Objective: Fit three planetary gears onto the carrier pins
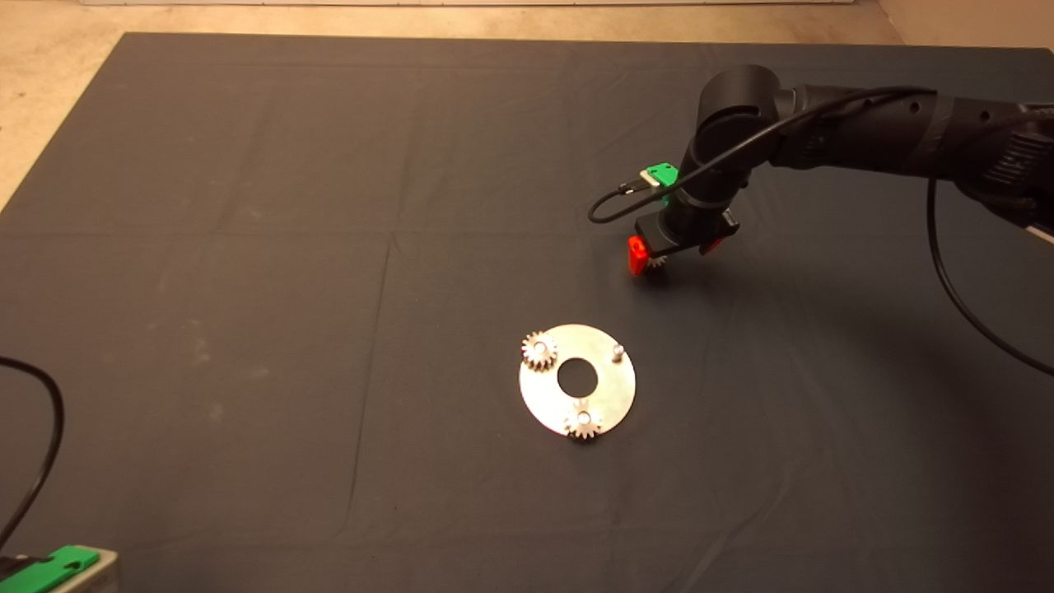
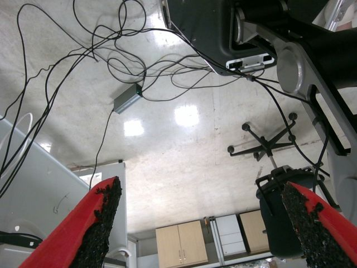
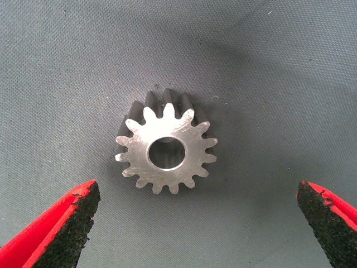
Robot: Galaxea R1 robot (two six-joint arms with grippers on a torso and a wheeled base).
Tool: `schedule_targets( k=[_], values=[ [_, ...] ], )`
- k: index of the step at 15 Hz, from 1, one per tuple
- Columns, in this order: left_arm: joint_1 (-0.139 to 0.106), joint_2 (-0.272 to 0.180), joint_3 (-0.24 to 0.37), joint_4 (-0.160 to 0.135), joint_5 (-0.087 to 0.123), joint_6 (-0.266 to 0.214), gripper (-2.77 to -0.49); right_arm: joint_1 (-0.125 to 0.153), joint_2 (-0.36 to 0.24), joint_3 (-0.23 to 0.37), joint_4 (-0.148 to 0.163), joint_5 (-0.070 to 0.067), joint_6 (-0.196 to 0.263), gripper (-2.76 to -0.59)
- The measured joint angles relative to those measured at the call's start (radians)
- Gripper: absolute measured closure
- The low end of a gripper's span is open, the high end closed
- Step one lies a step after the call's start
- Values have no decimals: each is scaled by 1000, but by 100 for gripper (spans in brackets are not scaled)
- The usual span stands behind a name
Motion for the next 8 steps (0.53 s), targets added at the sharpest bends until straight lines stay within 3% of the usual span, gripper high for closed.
schedule_targets(
  k=[8],
  values=[
    [0,0,0,0,0,0,-204,-1,-4,-5,12,0,7,-262]
  ],
)
